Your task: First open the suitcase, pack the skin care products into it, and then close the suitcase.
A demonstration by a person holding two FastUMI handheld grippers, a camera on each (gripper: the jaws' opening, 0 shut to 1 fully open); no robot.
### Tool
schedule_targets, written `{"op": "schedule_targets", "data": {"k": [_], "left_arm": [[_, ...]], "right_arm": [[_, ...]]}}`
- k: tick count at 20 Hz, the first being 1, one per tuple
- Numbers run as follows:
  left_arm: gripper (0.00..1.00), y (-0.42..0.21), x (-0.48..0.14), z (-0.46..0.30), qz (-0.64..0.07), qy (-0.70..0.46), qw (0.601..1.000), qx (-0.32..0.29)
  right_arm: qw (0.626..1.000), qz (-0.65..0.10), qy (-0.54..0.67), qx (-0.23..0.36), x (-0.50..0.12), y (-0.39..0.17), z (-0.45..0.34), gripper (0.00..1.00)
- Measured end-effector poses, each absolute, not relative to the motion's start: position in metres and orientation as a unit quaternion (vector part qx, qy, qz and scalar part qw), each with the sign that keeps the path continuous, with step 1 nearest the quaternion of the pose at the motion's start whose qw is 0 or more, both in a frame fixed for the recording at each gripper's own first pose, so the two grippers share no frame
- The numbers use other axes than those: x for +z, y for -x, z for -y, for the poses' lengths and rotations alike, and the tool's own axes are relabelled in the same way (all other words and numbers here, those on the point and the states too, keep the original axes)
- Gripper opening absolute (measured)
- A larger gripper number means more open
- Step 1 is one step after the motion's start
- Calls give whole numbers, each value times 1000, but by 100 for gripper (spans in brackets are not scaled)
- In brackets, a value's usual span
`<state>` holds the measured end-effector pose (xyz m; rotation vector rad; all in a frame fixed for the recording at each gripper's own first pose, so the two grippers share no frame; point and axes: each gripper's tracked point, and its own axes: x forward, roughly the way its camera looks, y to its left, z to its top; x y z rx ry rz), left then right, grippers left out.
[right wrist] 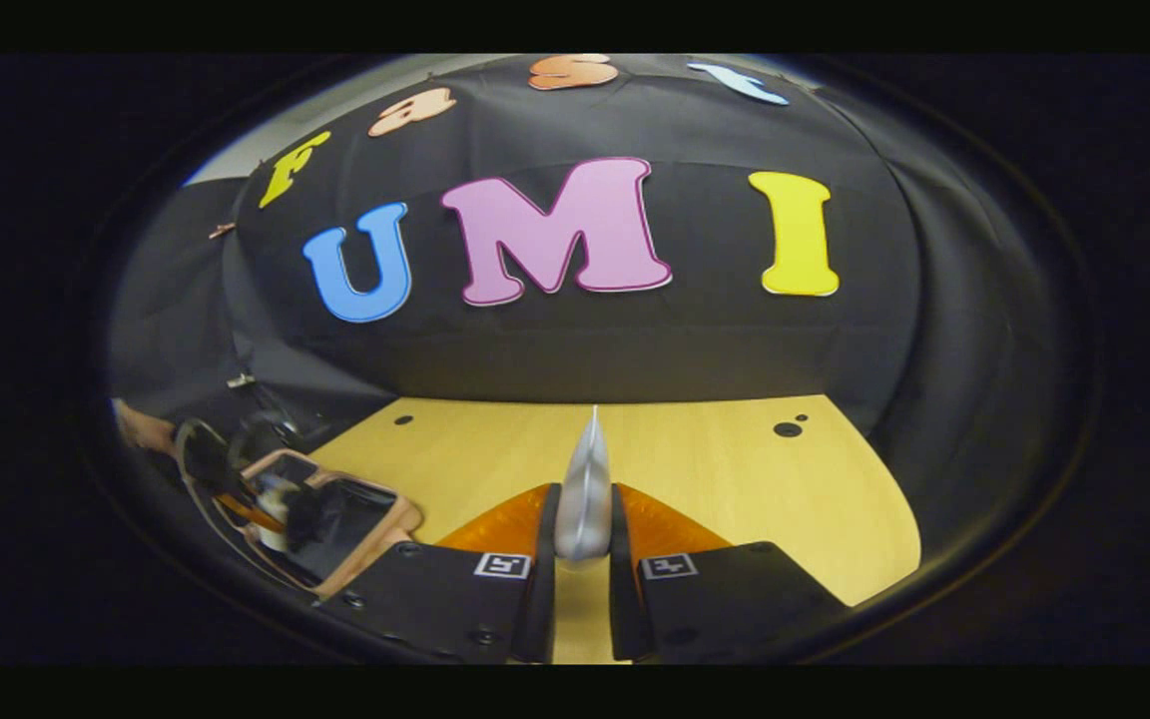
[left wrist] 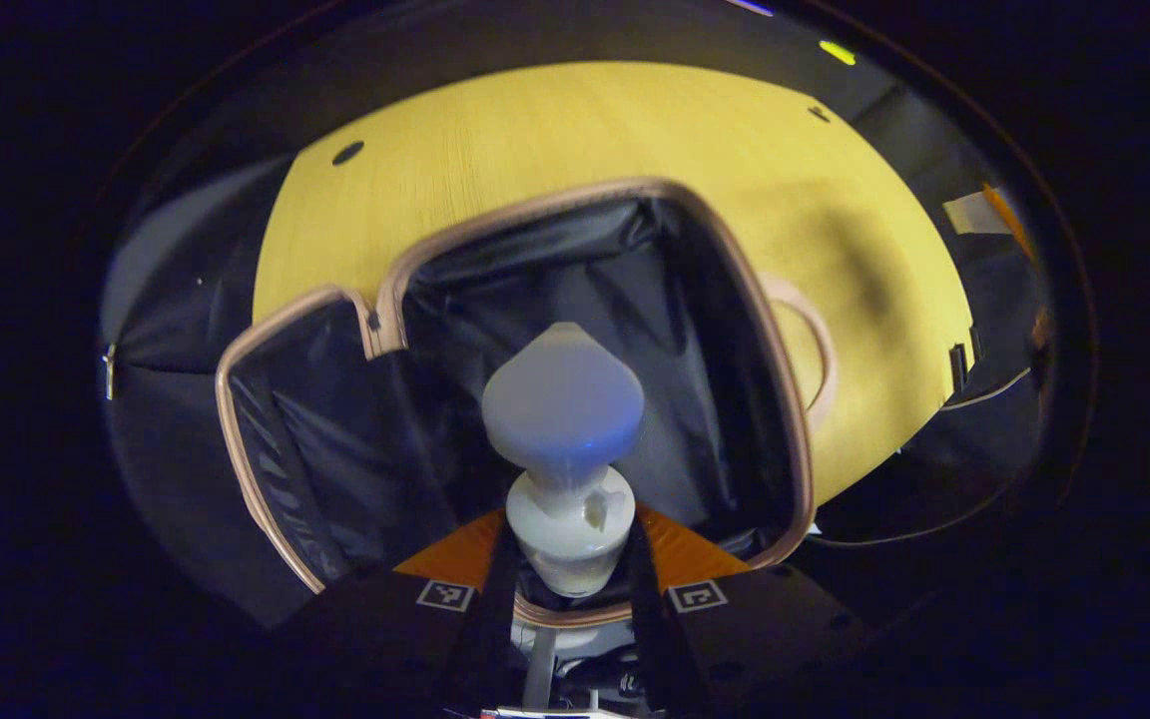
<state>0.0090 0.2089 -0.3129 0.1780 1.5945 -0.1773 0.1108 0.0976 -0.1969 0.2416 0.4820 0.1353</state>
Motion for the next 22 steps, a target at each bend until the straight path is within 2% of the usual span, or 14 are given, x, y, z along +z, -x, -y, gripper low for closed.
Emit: {"op": "schedule_targets", "data": {"k": [1, 2, 4, 5, 9, 11, 12, 13, 17, 20, 22], "left_arm": [[56, -1, -324, -215, -732, -67, 674, -74], [56, 5, -331, -217, -746, -53, 660, -69], [57, -3, -345, -227, -747, -26, 664, -32], [58, -5, -347, -226, -744, -19, 668, -25], [66, -10, -344, -222, -714, -39, 699, -34], [92, -15, -326, -217, -685, -42, 727, -36], [99, -20, -321, -221, -657, -54, 751, -34], [99, -27, -307, -222, -622, -55, 780, -37], [98, -21, -226, -225, -491, 37, 869, -56], [98, 9, -178, -267, -431, 65, 899, -35], [97, 34, -161, -304, -408, 73, 910, 13]], "right_arm": [[962, -236, -115, 72, -190, -109, -101, 25], [965, -232, -95, 76, -184, -106, -104, 34], [969, -229, -36, 89, -178, -95, -115, 16], [967, -231, -33, 98, -176, -90, -125, 25], [963, -236, -25, 131, -170, -77, -161, 25], [957, -248, -15, 152, -175, -75, -184, 25], [953, -253, -18, 164, -176, -76, -198, 21], [949, -259, -27, 178, -176, -78, -215, 25], [920, -303, -58, 241, -189, -88, -292, 25], [891, -339, -80, 290, -213, -92, -359, 25], [862, -382, -117, 313, -231, -83, -401, 25]]}}
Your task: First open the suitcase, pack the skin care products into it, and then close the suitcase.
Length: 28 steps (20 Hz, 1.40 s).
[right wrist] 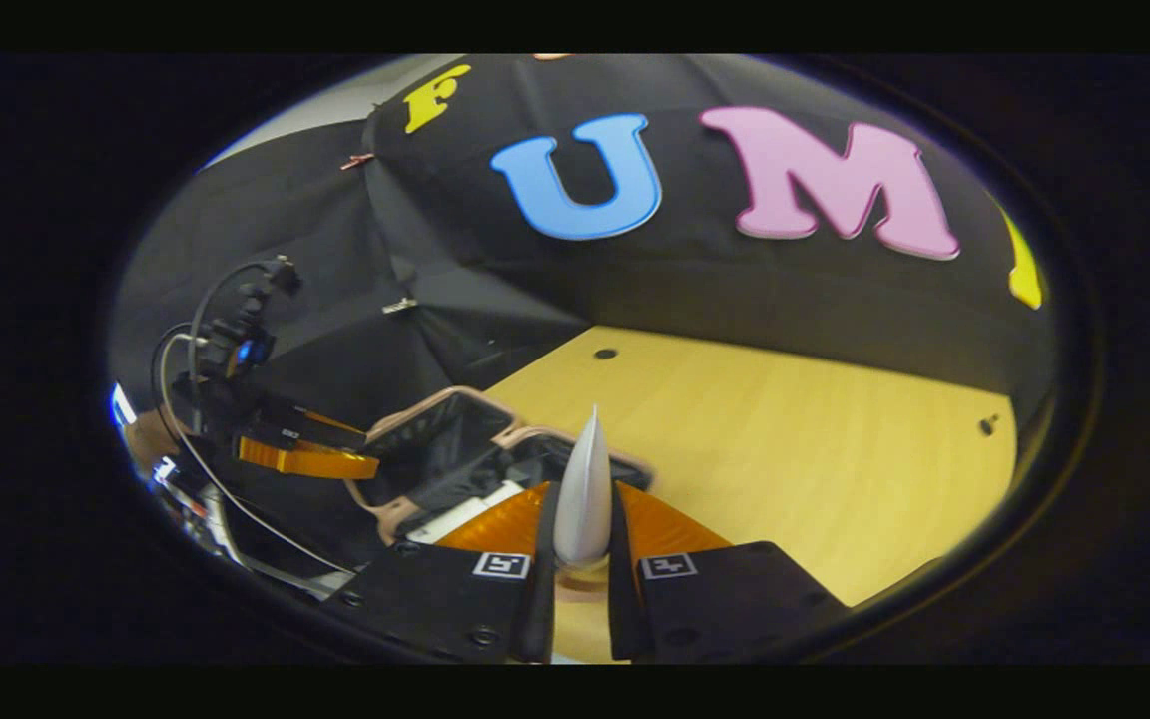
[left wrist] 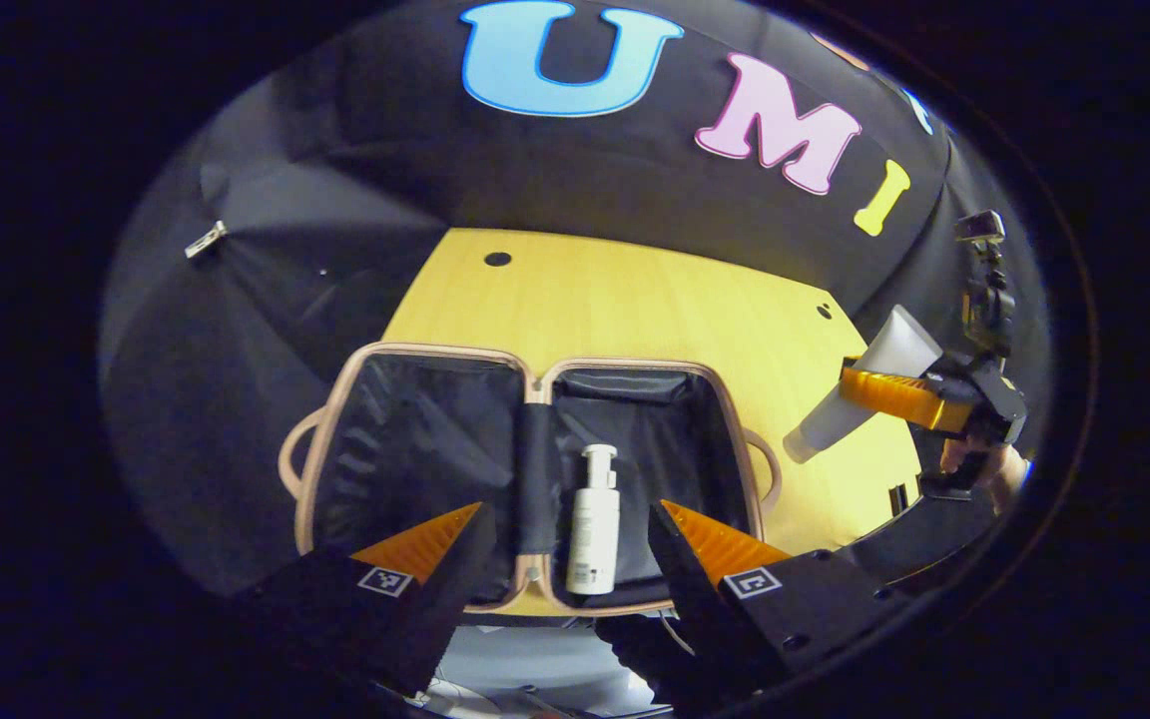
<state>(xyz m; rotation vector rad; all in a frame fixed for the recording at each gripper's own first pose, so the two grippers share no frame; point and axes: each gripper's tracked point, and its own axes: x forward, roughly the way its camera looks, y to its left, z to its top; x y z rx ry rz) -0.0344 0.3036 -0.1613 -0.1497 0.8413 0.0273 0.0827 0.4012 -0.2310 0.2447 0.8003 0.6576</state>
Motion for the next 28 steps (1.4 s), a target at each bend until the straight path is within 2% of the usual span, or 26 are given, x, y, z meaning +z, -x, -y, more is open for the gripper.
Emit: {"op": "schedule_targets", "data": {"k": [4, 7, 8, 9, 10, 11, 13, 15, 19, 21, 22, 23, 24, 25, 28], "left_arm": [[96, 86, -147, -346, -367, 138, 916, 87], [96, 120, -153, -375, -350, 146, 917, 124], [97, 126, -155, -379, -345, 151, 918, 127], [96, 129, -155, -383, -341, 159, 918, 125], [92, 131, -156, -387, -337, 166, 918, 128], [96, 131, -159, -393, -336, 171, 917, 131], [96, 130, -159, -405, -338, 180, 914, 135], [96, 123, -162, -416, -345, 185, 910, 134], [96, 97, -171, -443, -349, 213, 903, 136], [96, 83, -177, -453, -346, 235, 898, 135], [92, 77, -180, -457, -349, 244, 895, 133], [96, 71, -183, -466, -351, 248, 893, 134], [96, 62, -186, -477, -353, 251, 891, 135], [92, 51, -186, -488, -354, 254, 890, 134], [96, 17, -200, -527, -376, 250, 881, 137]], "right_arm": [[809, -480, -137, 311, -293, -57, -450, 25], [752, -566, -167, 293, -332, -30, -474, 25], [737, -593, -166, 279, -350, -22, -479, 21], [726, -618, -160, 257, -371, -13, -479, 26], [715, -641, -151, 232, -387, -7, -478, 25], [705, -655, -170, 210, -392, -7, -479, 34], [693, -679, -191, 147, -410, -13, -481, 19], [697, -684, -184, 110, -418, -14, -472, 33], [690, -676, -219, 138, -377, -11, -480, 87], [717, -637, -244, 143, -359, -24, -475, 88], [731, -615, -256, 147, -348, -32, -470, 87], [742, -596, -264, 154, -334, -36, -462, 97], [755, -576, -268, 161, -320, -40, -454, 96], [770, -556, -265, 166, -308, -42, -443, 96], [801, -518, -255, 161, -284, -43, -410, 96]]}}
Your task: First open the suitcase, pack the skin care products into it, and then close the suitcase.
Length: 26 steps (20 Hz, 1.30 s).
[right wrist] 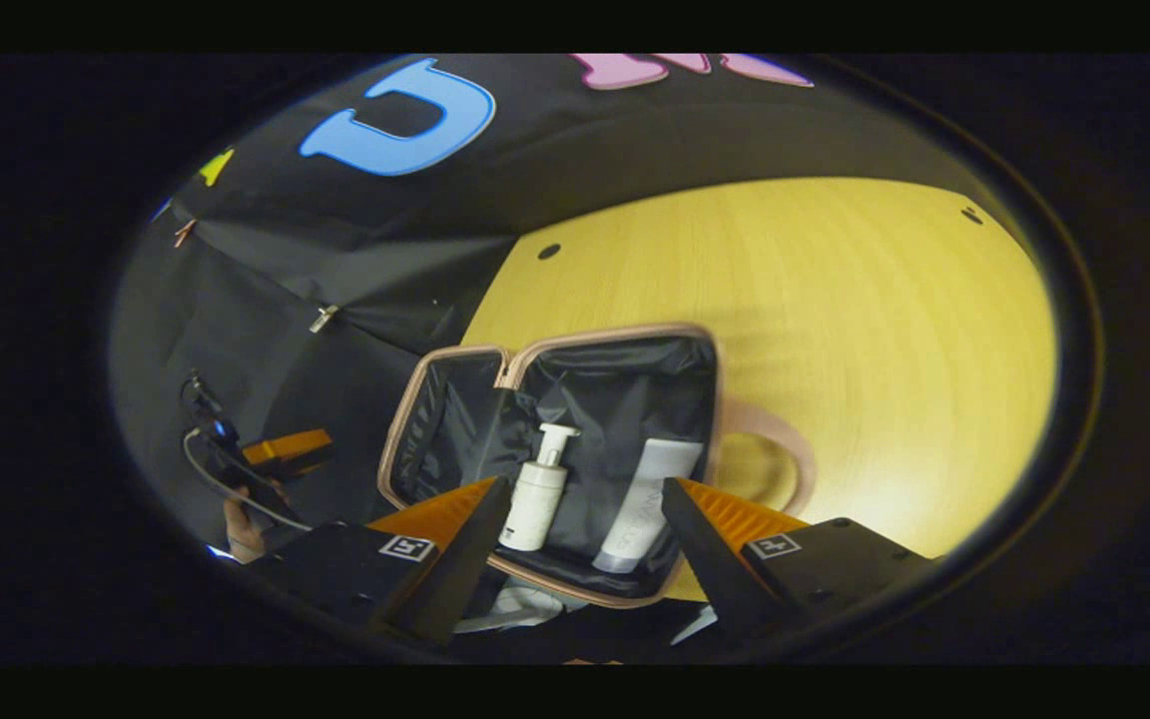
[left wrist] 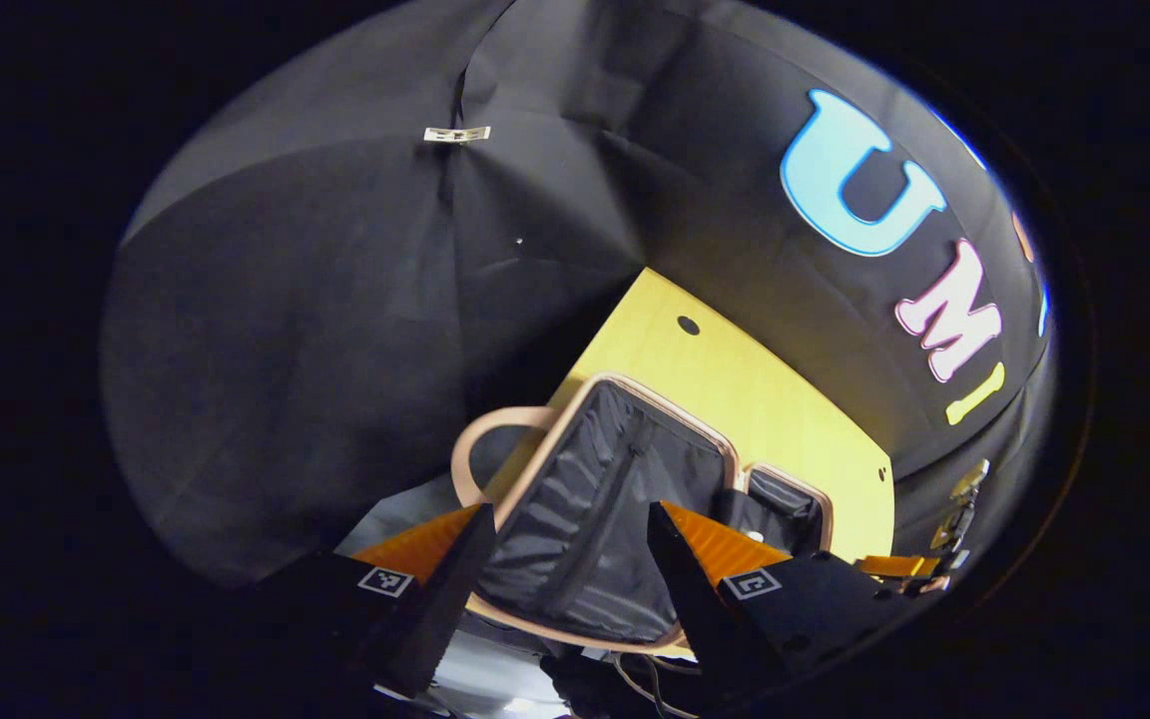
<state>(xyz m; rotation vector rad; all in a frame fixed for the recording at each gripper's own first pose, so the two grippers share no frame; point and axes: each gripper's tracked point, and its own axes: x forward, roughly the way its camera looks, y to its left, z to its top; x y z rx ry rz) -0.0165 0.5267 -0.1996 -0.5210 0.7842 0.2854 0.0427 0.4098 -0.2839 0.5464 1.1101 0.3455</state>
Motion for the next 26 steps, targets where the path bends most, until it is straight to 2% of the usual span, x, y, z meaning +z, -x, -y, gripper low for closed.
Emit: {"op": "schedule_targets", "data": {"k": [2, 4, 7, 8, 9, 14, 15, 20, 23, 26], "left_arm": [[96, 7, -222, -559, -414, 225, 868, 155], [97, -7, -242, -576, -440, 219, 855, 165], [96, -14, -265, -585, -476, 209, 838, 165], [100, -14, -278, -590, -493, 197, 831, 165], [97, -13, -289, -597, -511, 181, 823, 171], [96, -10, -337, -598, -567, 159, 789, 174], [87, -12, -340, -591, -567, 177, 787, 167], [19, -21, -342, -592, -552, 167, 796, 181], [14, -23, -309, -579, -525, 199, 813, 156], [9, -26, -264, -567, -495, 160, 845, 126]], "right_arm": [[814, -499, -259, 149, -274, -42, -390, 96], [831, -480, -258, 109, -280, -47, -364, 96], [826, -481, -289, 58, -285, -39, -339, 96], [826, -482, -288, 52, -287, -36, -333, 96], [829, -482, -280, 46, -290, -33, -326, 96], [828, -485, -281, 32, -290, -33, -319, 96], [828, -483, -281, 32, -289, -35, -320, 96], [831, -482, -276, 43, -281, -35, -326, 96], [837, -475, -269, 45, -275, -33, -325, 96], [844, -463, -265, 54, -268, -34, -324, 97]]}}
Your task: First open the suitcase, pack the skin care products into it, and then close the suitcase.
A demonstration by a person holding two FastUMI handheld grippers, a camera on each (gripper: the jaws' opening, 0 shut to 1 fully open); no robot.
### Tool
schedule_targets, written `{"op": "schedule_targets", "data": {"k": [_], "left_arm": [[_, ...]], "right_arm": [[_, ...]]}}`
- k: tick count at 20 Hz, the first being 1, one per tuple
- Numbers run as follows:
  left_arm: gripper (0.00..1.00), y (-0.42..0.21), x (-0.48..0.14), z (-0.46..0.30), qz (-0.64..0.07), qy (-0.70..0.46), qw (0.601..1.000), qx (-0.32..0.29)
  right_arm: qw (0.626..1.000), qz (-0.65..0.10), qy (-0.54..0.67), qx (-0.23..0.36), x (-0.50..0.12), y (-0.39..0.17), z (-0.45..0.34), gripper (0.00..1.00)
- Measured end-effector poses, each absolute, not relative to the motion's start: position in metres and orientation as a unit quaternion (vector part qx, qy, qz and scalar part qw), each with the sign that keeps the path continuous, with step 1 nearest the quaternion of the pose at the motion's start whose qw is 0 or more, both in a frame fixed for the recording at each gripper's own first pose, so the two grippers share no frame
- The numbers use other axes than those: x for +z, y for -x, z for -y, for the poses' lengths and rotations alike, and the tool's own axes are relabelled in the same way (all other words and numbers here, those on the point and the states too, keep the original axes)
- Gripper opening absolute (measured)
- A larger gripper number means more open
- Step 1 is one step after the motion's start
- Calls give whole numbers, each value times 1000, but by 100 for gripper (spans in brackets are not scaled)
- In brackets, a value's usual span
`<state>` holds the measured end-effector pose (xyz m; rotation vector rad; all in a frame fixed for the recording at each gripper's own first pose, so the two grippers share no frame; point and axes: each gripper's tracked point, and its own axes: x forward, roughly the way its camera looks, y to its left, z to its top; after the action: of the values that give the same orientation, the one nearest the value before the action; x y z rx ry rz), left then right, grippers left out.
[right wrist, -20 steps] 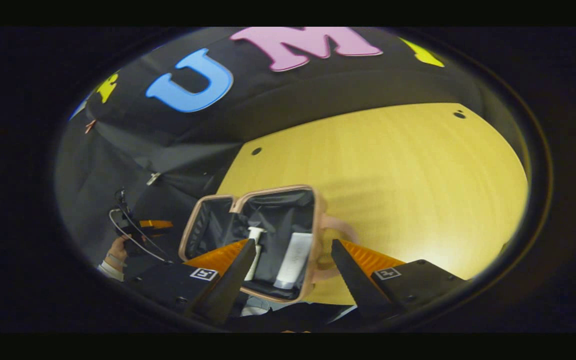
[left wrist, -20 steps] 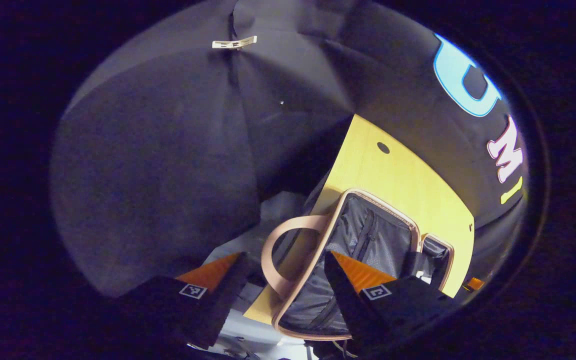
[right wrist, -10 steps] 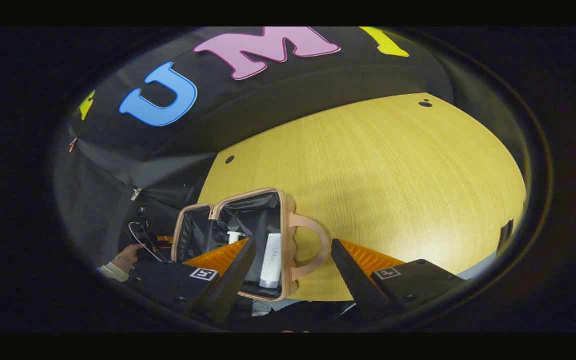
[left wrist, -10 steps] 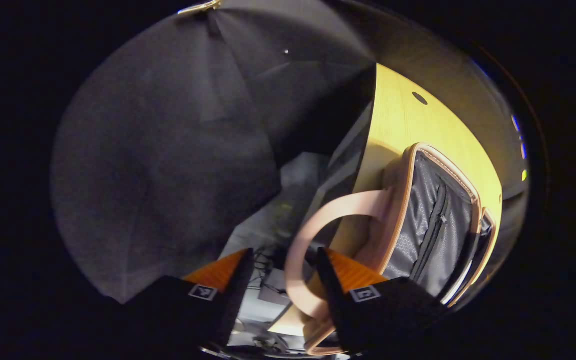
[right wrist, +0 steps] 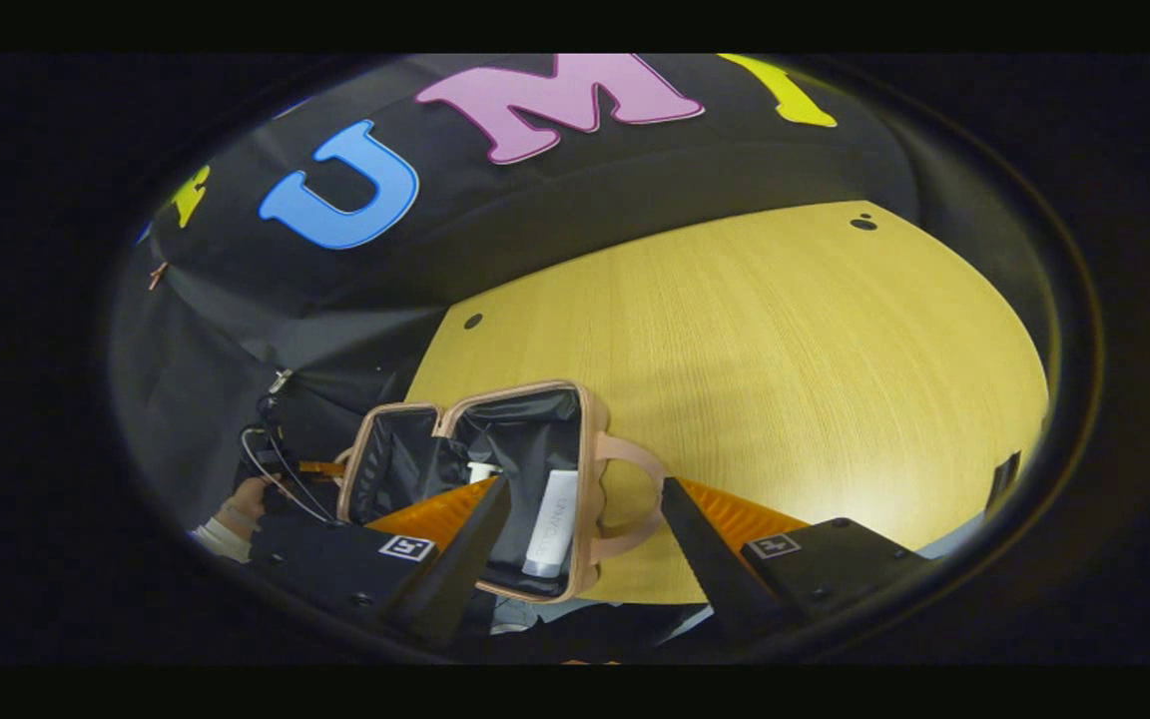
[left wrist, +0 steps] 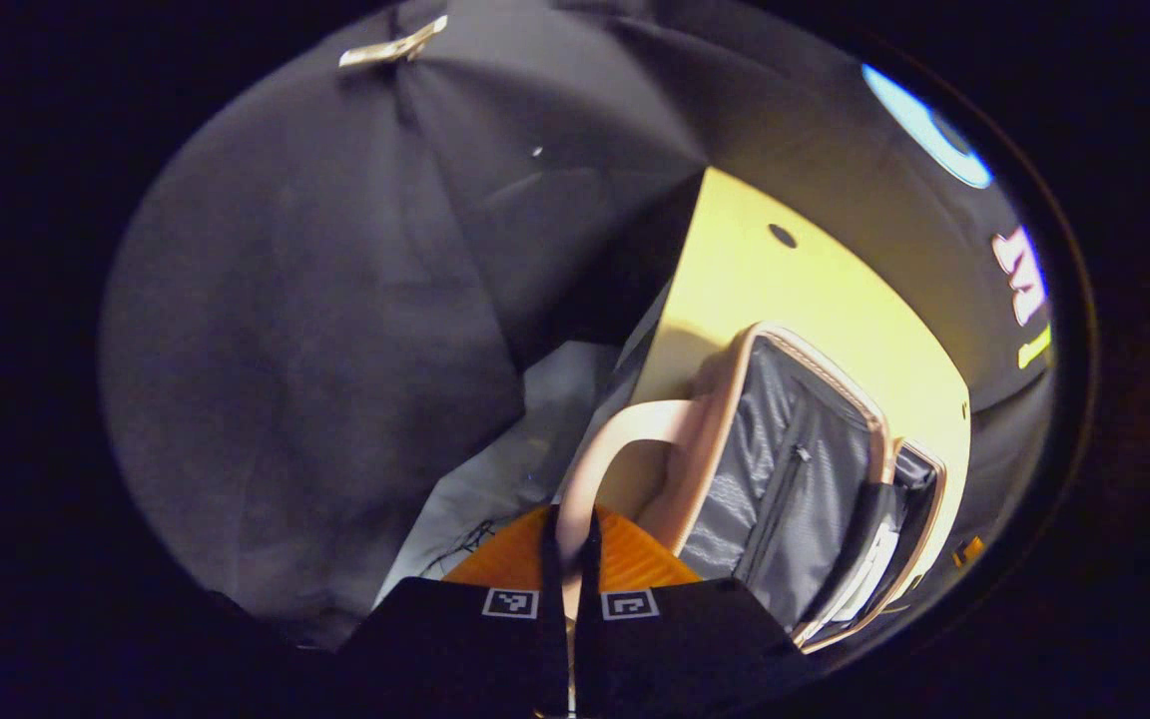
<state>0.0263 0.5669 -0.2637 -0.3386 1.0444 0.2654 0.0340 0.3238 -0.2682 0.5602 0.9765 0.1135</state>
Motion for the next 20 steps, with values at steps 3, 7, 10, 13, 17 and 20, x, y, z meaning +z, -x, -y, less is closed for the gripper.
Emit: {"op": "schedule_targets", "data": {"k": [3, 7, 10, 13, 17, 20], "left_arm": [[6, -24, -200, -542, -452, 128, 877, 101], [6, -20, -100, -470, -382, 147, 911, 50], [6, -13, -51, -397, -346, 160, 925, -2], [6, -20, -31, -321, -326, 136, 934, -55], [6, -35, -41, -209, -316, 140, 929, -130], [6, -50, -81, -120, -338, 144, 913, -180]], "right_arm": [[844, -458, -270, 71, -264, -33, -327, 96], [845, -448, -273, 100, -252, -28, -326, 96], [849, -439, -270, 113, -243, -22, -314, 96], [854, -427, -274, 116, -233, -18, -289, 96], [862, -406, -287, 102, -213, -15, -243, 96], [870, -388, -289, 88, -197, -8, -205, 96]]}}
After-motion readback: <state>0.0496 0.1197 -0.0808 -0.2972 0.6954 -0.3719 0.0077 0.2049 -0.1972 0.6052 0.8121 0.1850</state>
